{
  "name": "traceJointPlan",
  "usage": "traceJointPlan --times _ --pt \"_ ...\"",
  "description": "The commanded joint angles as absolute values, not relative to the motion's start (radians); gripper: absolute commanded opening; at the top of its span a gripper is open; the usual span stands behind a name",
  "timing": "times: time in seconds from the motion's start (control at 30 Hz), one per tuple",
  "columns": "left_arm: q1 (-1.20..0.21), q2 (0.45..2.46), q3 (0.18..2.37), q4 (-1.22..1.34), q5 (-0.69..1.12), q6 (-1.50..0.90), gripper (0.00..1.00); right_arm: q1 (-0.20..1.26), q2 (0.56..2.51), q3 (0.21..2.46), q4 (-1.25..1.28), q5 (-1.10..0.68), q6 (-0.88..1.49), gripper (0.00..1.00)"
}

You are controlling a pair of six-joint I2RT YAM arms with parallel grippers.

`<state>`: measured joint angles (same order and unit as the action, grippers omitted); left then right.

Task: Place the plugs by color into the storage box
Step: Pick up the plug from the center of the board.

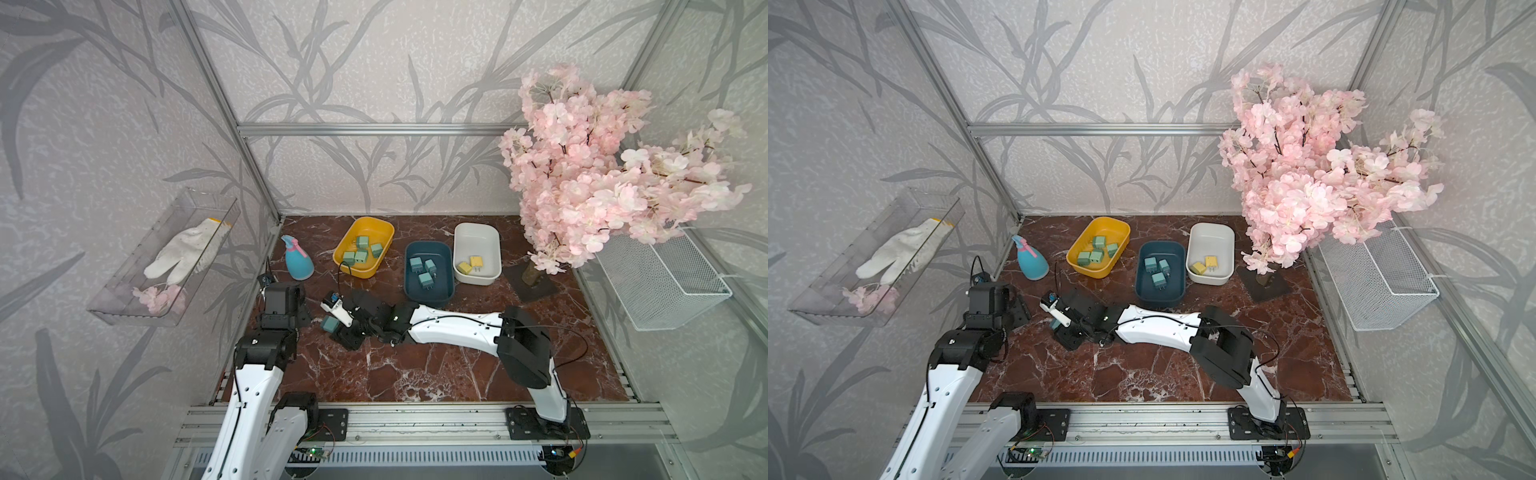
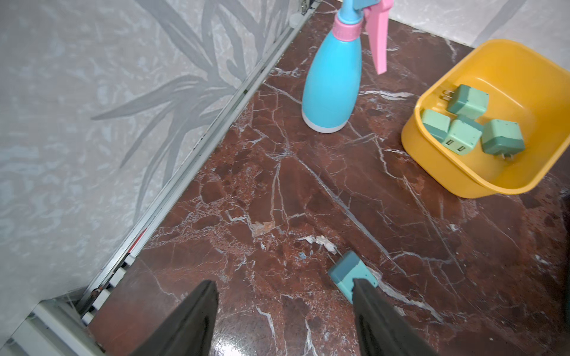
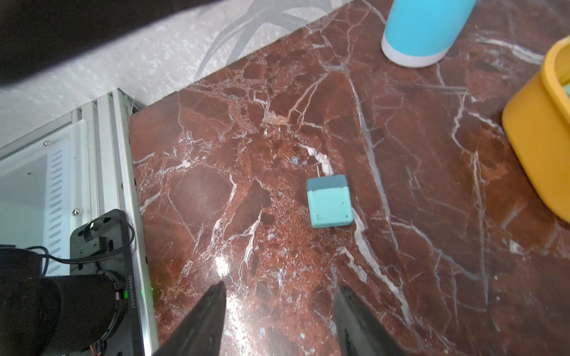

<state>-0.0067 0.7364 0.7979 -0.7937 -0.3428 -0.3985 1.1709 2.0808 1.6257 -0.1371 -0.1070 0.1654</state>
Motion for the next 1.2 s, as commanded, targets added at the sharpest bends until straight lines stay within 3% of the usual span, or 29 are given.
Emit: traceJointPlan --times 0.0,0.23,0.57,1.17 --pt "0.014 0.737 0.824 -0.817 -0.404 -0.422 0.73 1.135 2.139 1.631 -0.019 -0.191 0.139 0.63" --pt "0.026 0.749 0.824 -0.809 -0.357 -0.42 0.75 1.115 2.272 1.747 -0.024 -0.207 0.084 0.7" --pt "0.026 0.762 0.801 -0.782 -0.25 -0.433 0.75 1.11 2.399 1.88 -0.075 -0.168 0.064 0.7" --pt "0.026 0.739 0.791 -0.765 -0.223 -0.427 0.76 1.101 2.486 1.967 -0.142 -0.187 0.042 0.6"
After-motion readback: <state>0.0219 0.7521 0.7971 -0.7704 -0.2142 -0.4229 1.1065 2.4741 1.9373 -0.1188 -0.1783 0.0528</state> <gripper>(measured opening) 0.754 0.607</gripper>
